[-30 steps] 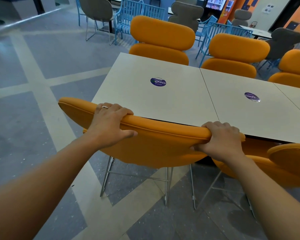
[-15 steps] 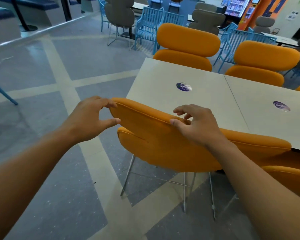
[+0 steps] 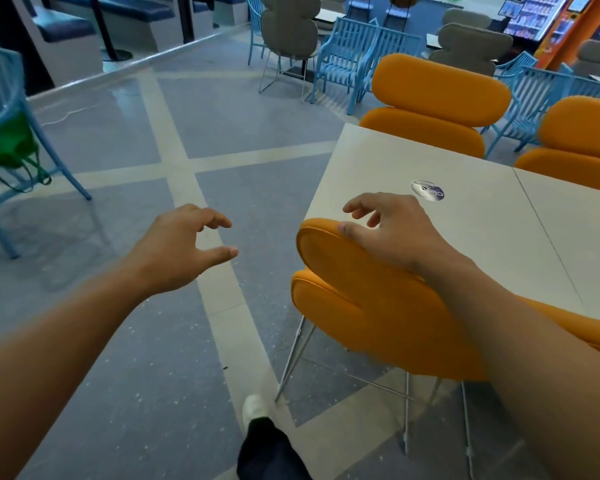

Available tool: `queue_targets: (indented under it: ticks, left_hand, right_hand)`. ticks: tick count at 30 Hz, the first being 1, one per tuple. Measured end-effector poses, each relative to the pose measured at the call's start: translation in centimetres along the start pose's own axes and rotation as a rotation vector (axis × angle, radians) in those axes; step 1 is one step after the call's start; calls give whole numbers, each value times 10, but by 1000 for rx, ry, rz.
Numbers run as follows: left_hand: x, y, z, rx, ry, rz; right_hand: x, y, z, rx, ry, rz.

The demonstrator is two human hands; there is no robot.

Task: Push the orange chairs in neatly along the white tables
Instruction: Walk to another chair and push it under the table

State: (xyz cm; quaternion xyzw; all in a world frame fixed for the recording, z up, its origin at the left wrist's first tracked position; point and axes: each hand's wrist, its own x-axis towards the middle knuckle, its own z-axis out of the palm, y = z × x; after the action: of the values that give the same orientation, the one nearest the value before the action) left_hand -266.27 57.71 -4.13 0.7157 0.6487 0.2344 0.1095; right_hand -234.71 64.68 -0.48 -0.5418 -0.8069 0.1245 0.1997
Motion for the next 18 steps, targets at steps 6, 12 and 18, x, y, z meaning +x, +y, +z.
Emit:
queue_targets:
  ticks: [6,12,18]
  left_hand:
    - [54,-46,-1,-11,-18,-15]
    - [141,-95,-6,-36,-58,-36]
    - [239,-141,-17,-67,-89,-45]
  right_hand:
    - [78,0,29,49,-19,-7]
    - [183,13,60,35,-96,31]
    - [285,18,92,66,-133,95]
